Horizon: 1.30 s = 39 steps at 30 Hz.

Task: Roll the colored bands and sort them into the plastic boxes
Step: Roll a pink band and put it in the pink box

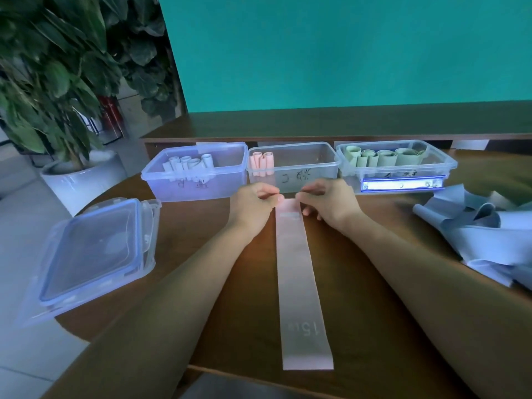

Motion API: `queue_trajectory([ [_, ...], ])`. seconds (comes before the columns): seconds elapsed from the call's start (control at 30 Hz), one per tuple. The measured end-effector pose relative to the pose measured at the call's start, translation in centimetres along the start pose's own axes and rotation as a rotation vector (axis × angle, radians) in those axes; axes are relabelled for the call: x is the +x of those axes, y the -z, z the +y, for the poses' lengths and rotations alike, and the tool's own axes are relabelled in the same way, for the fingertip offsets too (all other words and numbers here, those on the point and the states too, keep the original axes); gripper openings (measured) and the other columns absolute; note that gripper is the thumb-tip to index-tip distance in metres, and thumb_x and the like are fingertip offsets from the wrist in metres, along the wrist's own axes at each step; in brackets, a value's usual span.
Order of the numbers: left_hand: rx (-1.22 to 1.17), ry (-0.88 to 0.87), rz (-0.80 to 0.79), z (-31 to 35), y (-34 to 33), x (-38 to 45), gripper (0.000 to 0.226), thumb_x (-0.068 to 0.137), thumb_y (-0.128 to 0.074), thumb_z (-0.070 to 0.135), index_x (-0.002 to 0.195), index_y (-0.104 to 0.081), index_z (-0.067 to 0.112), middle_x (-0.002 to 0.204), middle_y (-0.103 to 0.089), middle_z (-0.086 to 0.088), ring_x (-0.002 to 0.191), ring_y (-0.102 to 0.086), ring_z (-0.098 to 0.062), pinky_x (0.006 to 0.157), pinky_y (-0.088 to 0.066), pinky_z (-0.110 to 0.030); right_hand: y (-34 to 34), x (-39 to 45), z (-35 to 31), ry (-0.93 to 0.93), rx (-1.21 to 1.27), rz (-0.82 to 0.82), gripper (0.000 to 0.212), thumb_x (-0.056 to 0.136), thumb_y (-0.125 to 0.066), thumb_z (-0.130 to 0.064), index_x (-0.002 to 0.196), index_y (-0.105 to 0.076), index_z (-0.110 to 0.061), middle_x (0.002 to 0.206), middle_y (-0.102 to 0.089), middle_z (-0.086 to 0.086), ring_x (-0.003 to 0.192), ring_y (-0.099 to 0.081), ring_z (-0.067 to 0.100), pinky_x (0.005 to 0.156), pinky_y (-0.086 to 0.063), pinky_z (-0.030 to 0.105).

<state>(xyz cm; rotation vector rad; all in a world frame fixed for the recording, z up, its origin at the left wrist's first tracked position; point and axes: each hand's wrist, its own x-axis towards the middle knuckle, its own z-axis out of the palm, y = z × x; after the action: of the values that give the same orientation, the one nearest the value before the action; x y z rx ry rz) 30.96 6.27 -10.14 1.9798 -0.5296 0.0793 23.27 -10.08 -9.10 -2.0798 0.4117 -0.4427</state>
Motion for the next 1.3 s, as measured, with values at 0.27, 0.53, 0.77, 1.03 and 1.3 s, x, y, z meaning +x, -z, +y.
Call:
queue_trajectory([
  [0.27,0.097,0.019,-0.041,0.3,1.7,-3.3,0.026,0.094,-0.069,0.022,0.120,-0.071,0.023,0.119,-0.070,0.008,0.103,-0.062,-0.004,0.092,-0.046,-0.018,1.0,-3.9,0.0,0.039,-0.106,0.027,0.030,0.094,-0.071,-0.026,0.123,-0.066,-0.018,0.118,-0.071,0.000,0.092,-0.068,0.010,0.086,-0.049,0.018],
  [0.53,0.132,-0.023,-0.115,1.6,4.7,-11.1,0.025,0.092,-0.071,0.022,0.115,-0.073,0.029,0.113,-0.071,0.013,0.101,-0.063,0.002,0.094,-0.047,-0.017,2.6,-11.8,-0.3,0.165,-0.189,-0.018,0.016,0.094,-0.070,-0.029,0.109,-0.074,-0.024,0.106,-0.071,-0.012,0.097,-0.063,0.004,0.088,-0.045,0.016],
  [0.77,0.015,-0.116,-0.208,3.1,7.5,-18.5,0.022,0.087,-0.075,0.021,0.105,-0.077,0.033,0.099,-0.075,0.016,0.098,-0.068,0.000,0.095,-0.053,-0.026,3.7,-19.9,-1.3,0.374,-0.062,-0.202,0.010,0.090,-0.076,-0.028,0.100,-0.076,-0.028,0.091,-0.073,-0.023,0.088,-0.068,-0.001,0.085,-0.048,0.015],
  [1.03,0.168,-0.447,-0.307,3.3,8.0,-22.4,0.017,0.086,-0.075,0.036,0.095,-0.081,0.023,0.092,-0.073,0.017,0.095,-0.068,-0.008,0.081,-0.056,-0.025,4.1,-22.7,-1.2,0.597,-0.169,-0.381,0.011,0.090,-0.076,-0.033,0.098,-0.078,-0.025,0.096,-0.072,-0.014,0.095,-0.067,0.014,0.086,-0.053,0.036],
  [1.3,0.273,-0.578,-0.309,1.8,8.2,-22.8,0.045,0.082,-0.075,0.049,0.118,-0.073,0.022,0.111,-0.070,0.014,0.107,-0.061,-0.003,0.091,-0.052,-0.027,4.0,-23.1,-0.7,0.690,-0.214,-0.342,0.028,0.083,-0.076,-0.043,0.098,-0.078,-0.020,0.102,-0.070,-0.013,0.101,-0.064,0.006,0.091,-0.050,0.029],
])
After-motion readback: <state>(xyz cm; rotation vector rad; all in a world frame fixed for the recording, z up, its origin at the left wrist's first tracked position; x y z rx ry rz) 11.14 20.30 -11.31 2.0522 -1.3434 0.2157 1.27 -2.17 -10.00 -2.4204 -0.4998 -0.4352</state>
